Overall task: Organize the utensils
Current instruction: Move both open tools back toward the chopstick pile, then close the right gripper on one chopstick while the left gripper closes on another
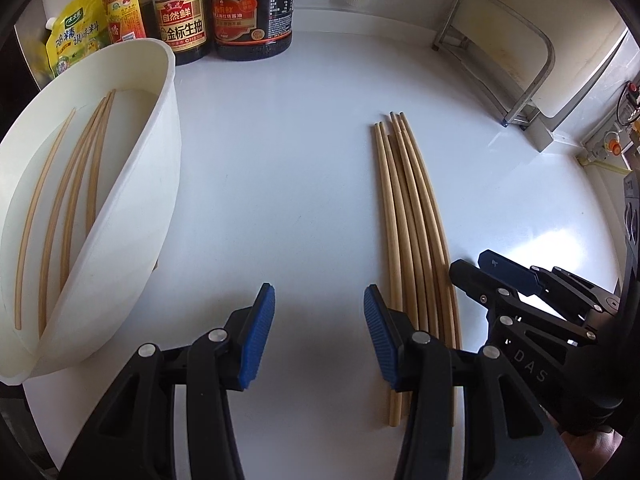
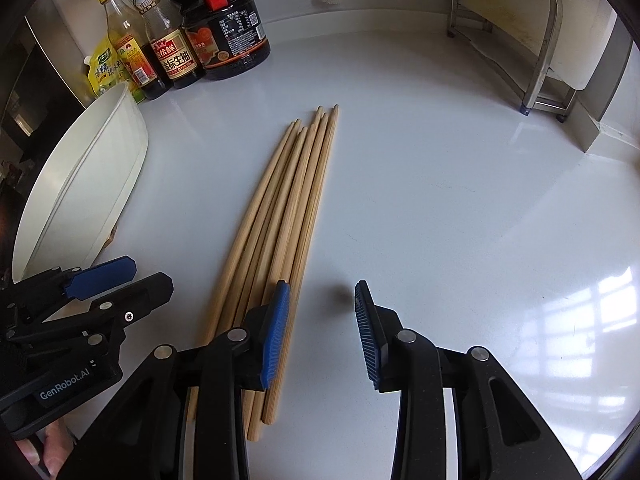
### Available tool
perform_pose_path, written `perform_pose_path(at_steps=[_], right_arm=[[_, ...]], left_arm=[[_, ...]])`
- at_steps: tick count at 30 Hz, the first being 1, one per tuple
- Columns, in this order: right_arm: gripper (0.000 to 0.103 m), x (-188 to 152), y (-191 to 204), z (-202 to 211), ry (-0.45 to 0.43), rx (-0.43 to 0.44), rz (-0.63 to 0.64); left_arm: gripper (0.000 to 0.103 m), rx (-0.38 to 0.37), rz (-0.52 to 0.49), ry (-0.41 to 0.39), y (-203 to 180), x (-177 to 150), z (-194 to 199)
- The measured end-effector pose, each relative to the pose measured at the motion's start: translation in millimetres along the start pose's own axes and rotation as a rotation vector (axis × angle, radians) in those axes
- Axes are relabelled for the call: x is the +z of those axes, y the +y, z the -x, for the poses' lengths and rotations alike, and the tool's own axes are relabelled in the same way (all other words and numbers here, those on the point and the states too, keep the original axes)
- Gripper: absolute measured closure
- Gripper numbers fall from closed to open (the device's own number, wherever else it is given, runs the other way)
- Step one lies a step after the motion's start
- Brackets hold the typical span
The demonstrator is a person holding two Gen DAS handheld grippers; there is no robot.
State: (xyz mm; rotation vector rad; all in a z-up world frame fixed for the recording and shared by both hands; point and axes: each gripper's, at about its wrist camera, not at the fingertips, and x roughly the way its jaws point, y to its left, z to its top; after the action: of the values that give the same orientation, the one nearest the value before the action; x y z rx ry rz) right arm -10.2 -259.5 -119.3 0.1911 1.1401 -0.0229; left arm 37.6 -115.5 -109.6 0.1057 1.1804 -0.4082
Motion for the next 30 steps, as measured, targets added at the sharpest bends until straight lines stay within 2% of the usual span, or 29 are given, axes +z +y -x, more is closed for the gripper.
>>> perform_pose_path(at_steps=[13, 30], right_arm=[[0.070, 1, 3, -3, 0.011, -0.032, 0.034], [0.070, -3, -35, 4, -0.002, -0.050, -0.020]], left_arm=[[0.057, -0.012, 0.000, -0.002, 1, 1, -6], [0.052, -0.028, -0.024, 0.000, -20, -1, -11]])
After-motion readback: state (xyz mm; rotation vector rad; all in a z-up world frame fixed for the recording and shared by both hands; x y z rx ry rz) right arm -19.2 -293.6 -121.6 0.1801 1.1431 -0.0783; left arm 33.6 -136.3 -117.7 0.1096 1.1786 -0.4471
